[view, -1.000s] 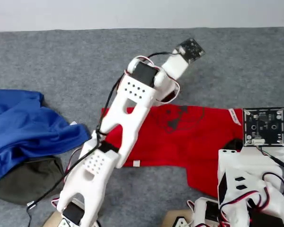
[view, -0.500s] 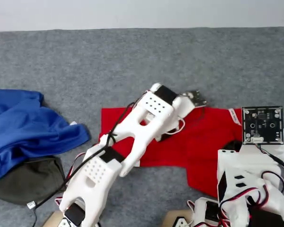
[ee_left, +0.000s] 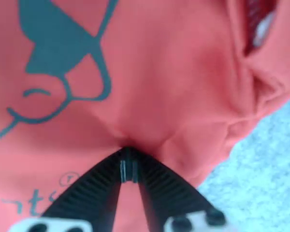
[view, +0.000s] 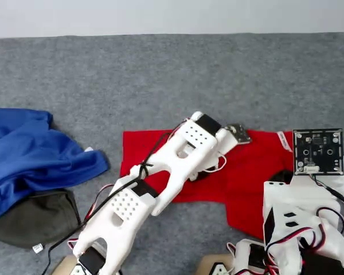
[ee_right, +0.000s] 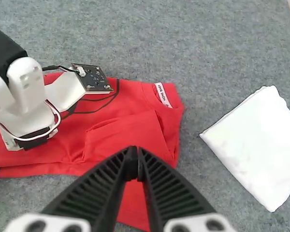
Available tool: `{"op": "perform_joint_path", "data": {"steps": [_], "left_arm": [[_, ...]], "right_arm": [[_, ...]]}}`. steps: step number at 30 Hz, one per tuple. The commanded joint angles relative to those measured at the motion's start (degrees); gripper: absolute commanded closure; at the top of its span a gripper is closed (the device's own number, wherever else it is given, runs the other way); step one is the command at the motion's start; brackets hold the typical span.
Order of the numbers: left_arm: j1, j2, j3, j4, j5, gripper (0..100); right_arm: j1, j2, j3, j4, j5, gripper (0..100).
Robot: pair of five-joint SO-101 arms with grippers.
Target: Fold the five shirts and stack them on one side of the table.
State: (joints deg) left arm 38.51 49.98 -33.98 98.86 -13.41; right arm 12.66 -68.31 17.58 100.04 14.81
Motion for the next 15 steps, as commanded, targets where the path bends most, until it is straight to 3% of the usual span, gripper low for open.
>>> {"op": "perform_joint_path", "data": {"steps": [1,15], "left_arm": [[1.67,0.0,-3.12,1.49,1.67,99],[10.9,0.09,-6.46,-6.07,3.16,99]], "right_arm": [[-0.04,0.57,-0.26,1.36,-0.26,98.0],[-0.04,0.57,-0.09,1.27,-0.26,98.0]]}}
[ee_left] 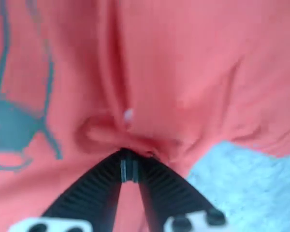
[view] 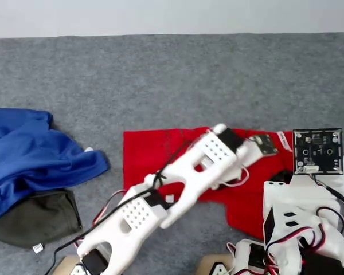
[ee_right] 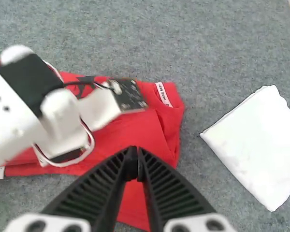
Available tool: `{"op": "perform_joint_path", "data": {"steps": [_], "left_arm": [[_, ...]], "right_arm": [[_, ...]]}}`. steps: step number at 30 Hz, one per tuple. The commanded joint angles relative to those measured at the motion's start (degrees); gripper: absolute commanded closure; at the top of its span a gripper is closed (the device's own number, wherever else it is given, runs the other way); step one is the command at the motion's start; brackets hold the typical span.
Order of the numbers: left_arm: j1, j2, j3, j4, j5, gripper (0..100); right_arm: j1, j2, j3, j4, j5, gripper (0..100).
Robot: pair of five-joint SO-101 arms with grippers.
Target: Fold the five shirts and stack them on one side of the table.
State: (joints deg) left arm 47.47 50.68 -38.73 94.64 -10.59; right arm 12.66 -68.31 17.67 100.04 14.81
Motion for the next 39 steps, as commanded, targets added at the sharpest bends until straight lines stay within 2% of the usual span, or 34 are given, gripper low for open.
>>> {"op": "perform_joint_path", "data": {"steps": [1,7,13,17,23,32,39], "left_arm": [[2.29,-0.62,-1.71,-2.02,0.35,99],[0.7,-1.58,-2.77,-1.05,0.35,99],[0.09,-2.9,-13.85,5.8,0.35,99],[0.53,-3.16,-17.63,5.89,0.35,98],[3.69,-3.16,-17.8,5.89,0.35,90],[13.1,-5.27,-17.36,5.89,0.18,84],[16.35,-2.73,-15.78,5.89,-2.81,80]], "right_arm": [[-0.04,0.57,-0.18,1.27,-0.26,98.0],[-0.04,0.57,-0.09,1.27,-0.26,98.0],[-0.13,0.57,-0.09,1.27,-0.26,98.0],[-0.22,0.57,-0.09,1.27,-0.35,98.0],[0.04,0.57,-0.18,1.27,-0.53,98.0],[0.04,-3.21,-1.76,1.36,-0.26,97.9],[0.04,-5.14,-1.32,1.36,-0.18,97.9]]}}
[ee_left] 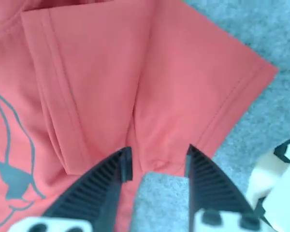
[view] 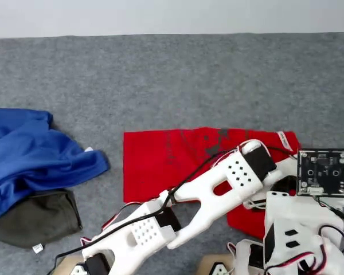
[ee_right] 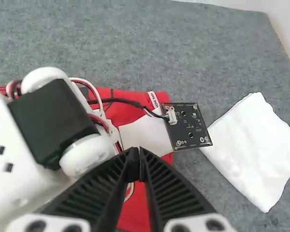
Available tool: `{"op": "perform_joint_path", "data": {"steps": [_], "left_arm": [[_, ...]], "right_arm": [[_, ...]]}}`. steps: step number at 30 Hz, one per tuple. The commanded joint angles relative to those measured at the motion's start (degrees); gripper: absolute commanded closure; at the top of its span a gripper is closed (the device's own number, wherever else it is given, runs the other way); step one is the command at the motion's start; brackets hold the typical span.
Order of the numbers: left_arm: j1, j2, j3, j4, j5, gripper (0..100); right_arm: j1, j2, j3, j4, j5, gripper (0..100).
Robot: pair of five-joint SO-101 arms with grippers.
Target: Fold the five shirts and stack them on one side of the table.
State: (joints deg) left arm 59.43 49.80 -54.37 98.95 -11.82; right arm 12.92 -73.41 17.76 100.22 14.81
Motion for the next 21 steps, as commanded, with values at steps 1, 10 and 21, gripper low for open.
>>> {"op": "perform_joint_path", "data": {"steps": [1,10,21], "left_arm": [[4.4,-1.32,-0.13,1.58,-1.67,80],[7.82,2.55,0.04,1.58,-4.04,80],[9.41,2.99,0.57,1.58,-4.4,80]], "right_arm": [[-0.22,0.04,-1.41,1.19,-0.18,97.9],[-0.22,0.04,-1.41,1.1,-0.18,97.9],[-0.22,-0.4,5.19,-0.13,-0.18,97.9]]}}
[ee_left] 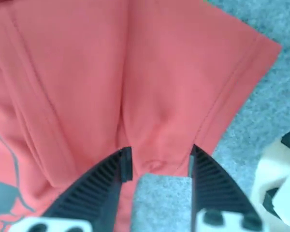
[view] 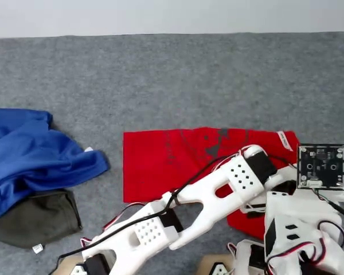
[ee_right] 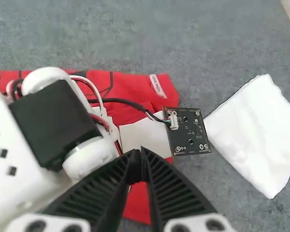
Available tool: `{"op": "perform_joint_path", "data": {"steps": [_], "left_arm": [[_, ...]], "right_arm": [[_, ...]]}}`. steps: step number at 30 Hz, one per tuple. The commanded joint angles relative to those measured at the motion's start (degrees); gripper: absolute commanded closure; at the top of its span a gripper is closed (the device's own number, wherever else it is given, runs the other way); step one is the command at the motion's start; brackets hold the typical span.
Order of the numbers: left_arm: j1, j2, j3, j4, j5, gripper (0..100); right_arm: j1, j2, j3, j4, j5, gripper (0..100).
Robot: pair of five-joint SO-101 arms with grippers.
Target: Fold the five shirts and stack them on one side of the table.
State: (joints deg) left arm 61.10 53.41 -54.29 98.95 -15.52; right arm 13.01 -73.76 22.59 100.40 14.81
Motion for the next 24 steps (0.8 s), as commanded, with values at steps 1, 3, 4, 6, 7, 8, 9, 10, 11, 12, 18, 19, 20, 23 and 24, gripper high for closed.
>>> {"op": "perform_joint_path", "data": {"steps": [1,3,4,6,7,8,9,10,11,12,18,19,20,23,24], "left_arm": [[7.74,-0.62,1.27,1.58,-0.7,80],[7.65,-0.62,2.95,1.58,-0.7,80],[7.65,-0.62,3.91,1.58,-0.7,80],[7.03,-1.05,5.32,1.58,-0.7,80],[6.77,-1.14,5.49,1.58,-0.7,80],[6.42,-1.14,5.49,1.58,-0.7,80],[5.89,-1.14,5.58,1.58,-0.7,80],[5.63,-1.14,5.58,1.58,-0.7,80],[5.45,-1.14,5.58,1.58,-0.7,80],[5.45,-1.14,5.58,1.58,-0.7,80],[5.45,-0.62,5.67,1.58,-0.7,80],[5.45,-0.62,5.67,1.58,-0.7,80],[5.45,-0.62,5.67,1.67,-0.7,80],[5.45,-0.62,5.76,1.67,-0.7,80],[5.45,-0.62,5.85,1.67,-0.7,80]], "right_arm": [[-0.31,-0.04,0.44,-0.66,-0.18,97.9],[-0.31,-0.04,1.05,-1.98,-0.18,97.9],[-0.31,-0.04,1.41,-2.59,-0.18,97.9],[-0.31,0.13,1.85,-3.38,-0.18,97.9],[-0.31,0.31,2.02,-3.38,-0.18,97.9],[-0.31,0.4,2.11,-3.38,-0.18,97.9],[-0.31,0.4,2.2,-3.38,-0.18,97.9],[-0.31,0.4,2.2,-3.47,-0.18,97.9],[-0.31,0.4,2.2,-3.47,-0.18,97.9],[-0.31,0.4,2.2,-3.65,-0.18,97.9],[-0.31,0.04,1.85,-5.05,-0.18,97.9],[-0.31,-0.04,1.67,-5.49,-0.18,97.9],[-0.31,-0.04,1.14,-5.67,-0.18,97.9],[-0.57,0.22,-1.76,-5.85,-0.18,97.9],[-0.66,0.4,-2.9,-5.85,-0.18,97.9]]}}
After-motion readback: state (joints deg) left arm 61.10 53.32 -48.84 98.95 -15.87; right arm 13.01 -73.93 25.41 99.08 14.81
